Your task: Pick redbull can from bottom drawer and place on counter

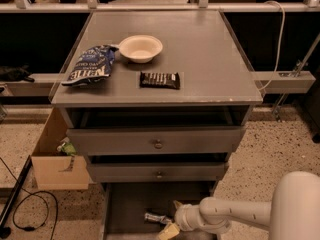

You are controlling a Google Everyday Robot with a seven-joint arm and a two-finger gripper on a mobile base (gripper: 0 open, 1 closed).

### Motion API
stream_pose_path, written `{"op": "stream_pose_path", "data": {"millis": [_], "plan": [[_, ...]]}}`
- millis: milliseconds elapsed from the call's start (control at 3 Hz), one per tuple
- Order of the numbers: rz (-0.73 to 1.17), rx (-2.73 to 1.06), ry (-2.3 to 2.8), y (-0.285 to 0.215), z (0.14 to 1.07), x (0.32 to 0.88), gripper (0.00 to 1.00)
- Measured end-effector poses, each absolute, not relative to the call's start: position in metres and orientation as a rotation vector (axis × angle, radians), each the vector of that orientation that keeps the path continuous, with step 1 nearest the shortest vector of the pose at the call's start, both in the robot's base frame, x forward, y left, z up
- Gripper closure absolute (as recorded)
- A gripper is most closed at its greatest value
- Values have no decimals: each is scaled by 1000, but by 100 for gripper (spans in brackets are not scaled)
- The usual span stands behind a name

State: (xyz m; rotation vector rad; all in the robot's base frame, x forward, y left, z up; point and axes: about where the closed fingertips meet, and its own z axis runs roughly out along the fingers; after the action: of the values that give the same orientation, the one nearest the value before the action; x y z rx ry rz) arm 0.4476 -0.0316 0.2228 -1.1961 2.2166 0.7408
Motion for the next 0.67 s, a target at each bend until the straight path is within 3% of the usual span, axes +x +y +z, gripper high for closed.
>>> {"op": "stream_pose_path", "data": {"millis": [667], "plan": [[743, -1217, 2225, -23, 202, 454, 0]]}}
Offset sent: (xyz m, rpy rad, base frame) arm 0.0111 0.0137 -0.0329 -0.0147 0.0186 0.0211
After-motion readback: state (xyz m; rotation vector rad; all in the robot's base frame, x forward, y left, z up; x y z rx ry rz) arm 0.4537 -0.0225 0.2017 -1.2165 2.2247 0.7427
